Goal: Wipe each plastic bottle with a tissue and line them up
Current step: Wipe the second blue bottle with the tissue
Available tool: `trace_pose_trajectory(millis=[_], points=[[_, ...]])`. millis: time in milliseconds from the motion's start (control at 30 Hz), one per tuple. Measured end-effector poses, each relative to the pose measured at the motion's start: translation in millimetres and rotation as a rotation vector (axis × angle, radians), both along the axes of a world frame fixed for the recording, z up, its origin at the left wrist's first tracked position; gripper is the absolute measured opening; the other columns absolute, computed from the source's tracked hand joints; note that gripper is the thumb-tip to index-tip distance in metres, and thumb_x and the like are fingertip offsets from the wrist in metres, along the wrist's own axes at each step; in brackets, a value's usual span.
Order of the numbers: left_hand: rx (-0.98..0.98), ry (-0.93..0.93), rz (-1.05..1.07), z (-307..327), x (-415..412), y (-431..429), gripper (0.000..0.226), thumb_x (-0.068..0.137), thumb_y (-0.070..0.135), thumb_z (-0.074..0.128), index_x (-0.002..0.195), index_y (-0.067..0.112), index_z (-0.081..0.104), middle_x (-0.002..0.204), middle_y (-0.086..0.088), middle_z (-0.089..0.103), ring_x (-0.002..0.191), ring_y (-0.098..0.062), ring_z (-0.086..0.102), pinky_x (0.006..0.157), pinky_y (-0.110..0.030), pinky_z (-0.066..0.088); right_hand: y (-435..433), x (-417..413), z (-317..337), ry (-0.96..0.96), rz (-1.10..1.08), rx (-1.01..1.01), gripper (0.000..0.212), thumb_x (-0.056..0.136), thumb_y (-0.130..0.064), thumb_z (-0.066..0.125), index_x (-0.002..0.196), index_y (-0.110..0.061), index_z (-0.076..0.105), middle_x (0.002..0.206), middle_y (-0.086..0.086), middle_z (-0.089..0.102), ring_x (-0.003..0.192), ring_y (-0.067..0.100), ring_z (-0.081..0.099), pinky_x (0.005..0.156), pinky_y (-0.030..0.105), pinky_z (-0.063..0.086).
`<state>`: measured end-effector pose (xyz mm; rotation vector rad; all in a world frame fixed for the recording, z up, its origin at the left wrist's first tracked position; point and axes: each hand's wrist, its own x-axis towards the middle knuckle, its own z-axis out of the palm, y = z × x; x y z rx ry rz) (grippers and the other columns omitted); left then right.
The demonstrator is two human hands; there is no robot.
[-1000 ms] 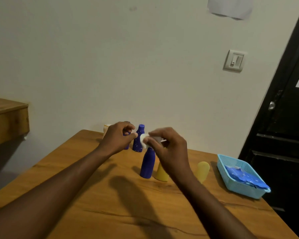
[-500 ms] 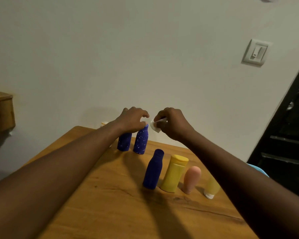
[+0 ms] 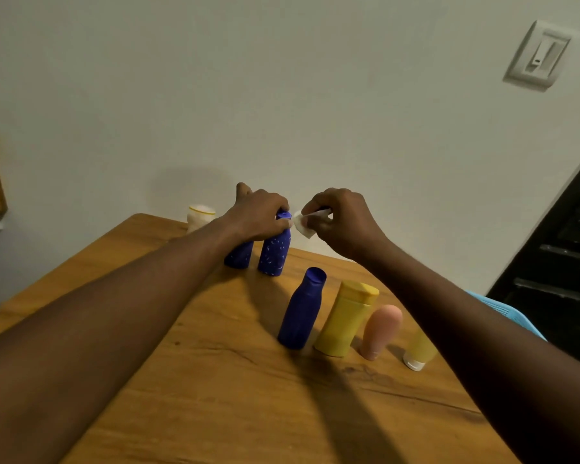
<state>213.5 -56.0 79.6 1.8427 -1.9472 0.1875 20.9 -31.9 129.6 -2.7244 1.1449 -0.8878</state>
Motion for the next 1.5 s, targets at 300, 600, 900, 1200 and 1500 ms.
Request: trace_pose_trajectory(millis=[300,600,900,1200,1500], points=[[-0.104,0.17,0.005,41.7,2.6,47.0,0.031,0.09,0.045,0.069,0.117,0.029,0.073,0.113,0.012,0.072,0.105,-0.012,0.059,0.089,-0.039,0.021,43.1,-19.6,26.7,-0.197,0.083,-0.053,0.01,0.092,-0.011,0.067,0.1,-0.012,0.074,0.104,0.002,0.072,0.092,0.014,0.06,0.07,0.013,0.039],[0.021,0.447,-0.156,92.0,-3.2,162.2,0.033,0.08,0.036,0.086,0.108,0.021,0.08,0.102,0.013,0.075,0.095,-0.008,0.069,0.073,-0.02,0.05,137.5,-48.5,35.4,-0.369,0.203,-0.06,0.015,0.092,-0.008,0.068,0.104,-0.017,0.071,0.1,-0.006,0.071,0.092,0.008,0.064,0.075,0.023,0.053],[0.118,0.627,-0.203,62.6,-64.1,265.5,0.023,0.084,0.029,0.083,0.107,0.025,0.081,0.096,0.014,0.077,0.095,-0.009,0.071,0.084,-0.029,0.06,205.4,-82.9,-35.2,-0.448,0.14,-0.062,0.023,0.089,-0.006,0.069,0.105,-0.022,0.069,0.101,-0.013,0.066,0.094,0.002,0.061,0.077,0.02,0.052],[0.172,0.572,-0.195,17.3,-126.0,302.1,0.026,0.085,0.025,0.082,0.111,0.025,0.08,0.1,0.008,0.078,0.092,-0.008,0.072,0.087,-0.029,0.058,244.6,-124.7,-96.0,-0.475,0.083,0.004,0.023,0.088,-0.005,0.07,0.102,-0.023,0.067,0.101,-0.012,0.064,0.095,0.001,0.06,0.078,0.009,0.048],[0.052,0.57,-0.157,-1.2,-153.3,320.5,0.032,0.09,0.032,0.078,0.12,0.019,0.076,0.114,0.003,0.076,0.086,0.006,0.063,0.078,-0.016,0.048,258.0,-136.6,-125.7,-0.496,0.092,0.031,0.017,0.092,-0.014,0.069,0.106,-0.023,0.065,0.101,-0.012,0.068,0.094,0.004,0.063,0.079,0.023,0.056]])
